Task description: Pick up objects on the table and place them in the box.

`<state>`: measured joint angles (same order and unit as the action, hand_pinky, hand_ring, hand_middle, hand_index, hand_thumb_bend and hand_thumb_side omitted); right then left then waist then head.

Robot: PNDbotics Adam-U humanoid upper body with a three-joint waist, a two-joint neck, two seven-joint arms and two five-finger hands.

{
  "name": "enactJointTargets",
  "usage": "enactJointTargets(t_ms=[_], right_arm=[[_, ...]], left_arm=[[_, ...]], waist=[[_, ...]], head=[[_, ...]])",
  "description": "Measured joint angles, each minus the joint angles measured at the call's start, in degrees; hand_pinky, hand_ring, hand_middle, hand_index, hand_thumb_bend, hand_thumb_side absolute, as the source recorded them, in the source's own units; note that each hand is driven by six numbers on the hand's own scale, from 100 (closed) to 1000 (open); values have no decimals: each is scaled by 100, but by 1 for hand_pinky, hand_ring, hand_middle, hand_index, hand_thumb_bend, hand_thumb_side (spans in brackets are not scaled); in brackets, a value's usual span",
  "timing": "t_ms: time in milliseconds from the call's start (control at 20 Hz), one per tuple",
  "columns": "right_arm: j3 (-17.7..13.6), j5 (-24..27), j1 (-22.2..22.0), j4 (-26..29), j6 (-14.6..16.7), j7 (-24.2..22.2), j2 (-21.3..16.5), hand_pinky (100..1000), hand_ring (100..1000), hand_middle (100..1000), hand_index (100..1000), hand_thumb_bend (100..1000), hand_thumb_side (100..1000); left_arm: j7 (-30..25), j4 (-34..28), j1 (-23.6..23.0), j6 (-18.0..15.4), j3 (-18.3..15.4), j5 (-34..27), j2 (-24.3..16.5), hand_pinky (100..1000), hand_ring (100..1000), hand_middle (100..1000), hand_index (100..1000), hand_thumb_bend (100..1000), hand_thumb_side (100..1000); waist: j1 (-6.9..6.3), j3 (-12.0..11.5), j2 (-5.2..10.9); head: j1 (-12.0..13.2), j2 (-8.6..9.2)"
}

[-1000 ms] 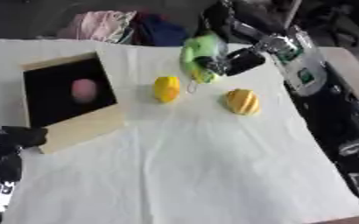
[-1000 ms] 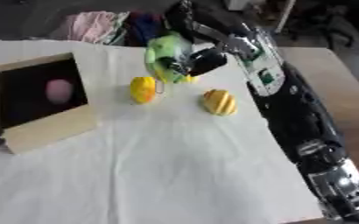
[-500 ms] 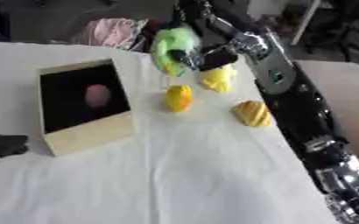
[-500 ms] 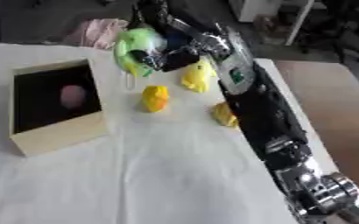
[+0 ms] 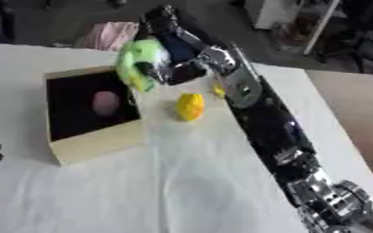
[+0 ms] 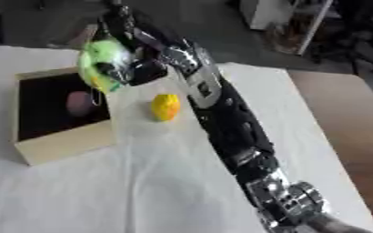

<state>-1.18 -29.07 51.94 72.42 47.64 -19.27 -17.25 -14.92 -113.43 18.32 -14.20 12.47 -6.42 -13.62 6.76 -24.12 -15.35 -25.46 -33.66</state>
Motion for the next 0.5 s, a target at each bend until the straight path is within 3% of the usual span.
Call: enactJointTargets(t_ms=[350,500], right_arm=[[-56,-412,1,-370,-27,-27,253,247,251,146,353,100,166],[-64,-648,1,-457,40,40,290,315,329,219,457,100,120]], left_arm=[[45,0,41,-39,-36,-64,-2,749,720,641,722,100,634],[52,0,41,-33,-36,-65,-2,753,721,641,722,100,633]], waist=[[8,-55,-1],[8,-55,-1]], head=[[-66,0],[-66,0]])
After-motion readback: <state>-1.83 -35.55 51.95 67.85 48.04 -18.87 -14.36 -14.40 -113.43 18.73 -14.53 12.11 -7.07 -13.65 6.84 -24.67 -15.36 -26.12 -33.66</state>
